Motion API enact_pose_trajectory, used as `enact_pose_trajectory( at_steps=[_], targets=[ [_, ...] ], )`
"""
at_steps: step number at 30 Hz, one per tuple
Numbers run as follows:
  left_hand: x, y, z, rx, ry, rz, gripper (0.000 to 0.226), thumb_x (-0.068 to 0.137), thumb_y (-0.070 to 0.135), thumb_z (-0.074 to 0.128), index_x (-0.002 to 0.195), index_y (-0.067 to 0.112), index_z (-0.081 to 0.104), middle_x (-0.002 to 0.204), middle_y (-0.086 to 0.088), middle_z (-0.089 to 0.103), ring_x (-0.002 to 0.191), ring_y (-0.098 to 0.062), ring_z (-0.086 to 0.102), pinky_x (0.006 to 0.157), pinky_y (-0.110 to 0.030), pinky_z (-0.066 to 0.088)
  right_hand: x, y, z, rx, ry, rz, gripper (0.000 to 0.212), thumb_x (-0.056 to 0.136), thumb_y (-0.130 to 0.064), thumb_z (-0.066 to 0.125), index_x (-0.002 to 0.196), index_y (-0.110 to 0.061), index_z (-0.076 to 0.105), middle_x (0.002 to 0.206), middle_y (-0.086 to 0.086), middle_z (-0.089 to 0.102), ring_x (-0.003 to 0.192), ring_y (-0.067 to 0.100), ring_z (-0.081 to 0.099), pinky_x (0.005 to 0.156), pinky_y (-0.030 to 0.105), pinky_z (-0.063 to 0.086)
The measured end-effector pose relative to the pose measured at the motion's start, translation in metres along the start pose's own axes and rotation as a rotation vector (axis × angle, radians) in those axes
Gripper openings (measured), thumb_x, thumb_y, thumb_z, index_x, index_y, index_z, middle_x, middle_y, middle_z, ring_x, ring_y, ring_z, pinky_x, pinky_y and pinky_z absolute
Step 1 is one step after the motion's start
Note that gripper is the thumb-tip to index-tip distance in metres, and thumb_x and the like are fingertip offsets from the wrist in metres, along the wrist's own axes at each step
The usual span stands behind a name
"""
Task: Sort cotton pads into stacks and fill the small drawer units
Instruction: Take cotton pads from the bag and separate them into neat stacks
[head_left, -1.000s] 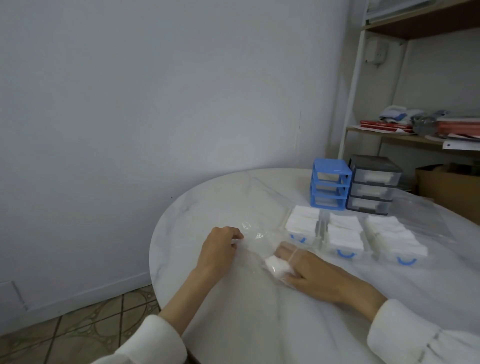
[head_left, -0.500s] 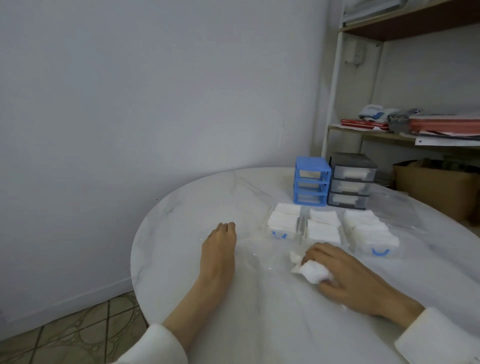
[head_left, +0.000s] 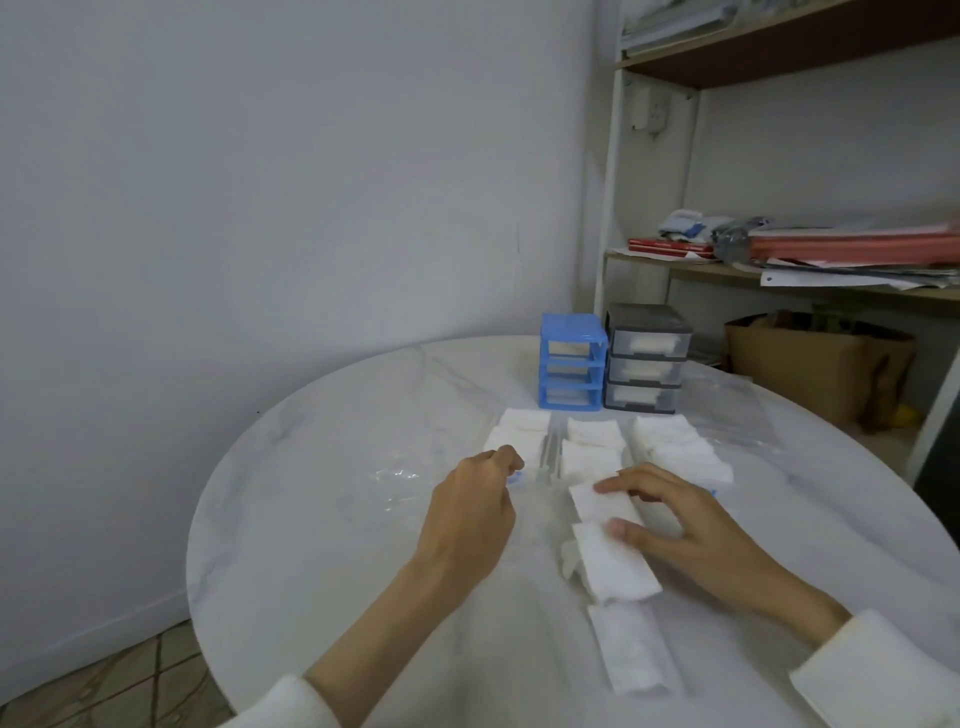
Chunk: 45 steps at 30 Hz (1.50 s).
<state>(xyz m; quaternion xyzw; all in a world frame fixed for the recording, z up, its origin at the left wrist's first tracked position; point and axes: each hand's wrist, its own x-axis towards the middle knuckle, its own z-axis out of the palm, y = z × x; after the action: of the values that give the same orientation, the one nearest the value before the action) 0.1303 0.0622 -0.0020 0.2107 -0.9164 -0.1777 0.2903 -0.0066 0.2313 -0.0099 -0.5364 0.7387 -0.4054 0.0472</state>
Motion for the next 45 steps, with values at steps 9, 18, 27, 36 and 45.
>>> enact_pose_trajectory(
  at_steps=[9, 18, 27, 36, 45],
  targets=[
    [0.034, 0.003, 0.001, -0.205, -0.118, -0.022, 0.037, 0.082, -0.005, 0.039, 0.099, 0.014, 0.066, 0.088, 0.002, 0.067, 0.08, -0.016, 0.063, 0.079, -0.032, 0.052, 0.023, 0.003, -0.001, 0.217, 0.335, 0.146, 0.031, 0.078, -0.003, 0.072, 0.087, -0.025, 0.052, 0.092, -0.005, 0.06, 0.081, 0.011, 0.057, 0.07, 0.012, 0.046],
    [0.05, 0.028, 0.033, -0.557, -0.165, -0.074, 0.013, 0.09, 0.01, 0.056, 0.102, 0.012, 0.06, 0.098, 0.002, 0.064, 0.093, -0.015, 0.061, 0.079, -0.015, 0.048, 0.049, 0.004, 0.01, 0.478, 0.331, 0.214, 0.026, 0.084, 0.0, 0.063, 0.091, -0.024, 0.057, 0.098, 0.002, 0.062, 0.094, 0.021, 0.059, 0.079, 0.026, 0.05],
    [0.061, 0.029, 0.038, -0.824, -0.144, -0.173, 0.015, 0.087, 0.015, 0.064, 0.1, 0.008, 0.065, 0.098, -0.007, 0.07, 0.093, -0.021, 0.066, 0.079, -0.026, 0.055, 0.057, 0.01, 0.003, 0.41, 0.431, 0.215, 0.033, 0.079, -0.011, 0.071, 0.093, -0.028, 0.046, 0.093, 0.007, 0.063, 0.08, 0.022, 0.066, 0.066, 0.028, 0.056],
    [0.062, 0.02, 0.043, -0.817, -0.091, -0.172, 0.013, 0.089, 0.015, 0.062, 0.077, 0.017, 0.067, 0.078, -0.001, 0.07, 0.076, -0.014, 0.066, 0.074, -0.031, 0.054, 0.059, 0.009, 0.002, 0.254, 0.403, 0.151, 0.014, 0.077, -0.012, 0.073, 0.081, -0.019, 0.061, 0.087, -0.005, 0.064, 0.077, 0.009, 0.059, 0.064, 0.014, 0.05],
    [0.06, 0.014, 0.045, -0.845, -0.035, -0.282, 0.018, 0.091, 0.014, 0.057, 0.075, 0.016, 0.066, 0.076, 0.002, 0.066, 0.076, -0.015, 0.06, 0.068, -0.026, 0.048, 0.065, 0.011, 0.013, 0.232, 0.322, 0.098, 0.017, 0.083, -0.012, 0.067, 0.073, -0.022, 0.058, 0.094, -0.004, 0.059, 0.087, -0.002, 0.053, 0.07, 0.008, 0.044]
  ],
)
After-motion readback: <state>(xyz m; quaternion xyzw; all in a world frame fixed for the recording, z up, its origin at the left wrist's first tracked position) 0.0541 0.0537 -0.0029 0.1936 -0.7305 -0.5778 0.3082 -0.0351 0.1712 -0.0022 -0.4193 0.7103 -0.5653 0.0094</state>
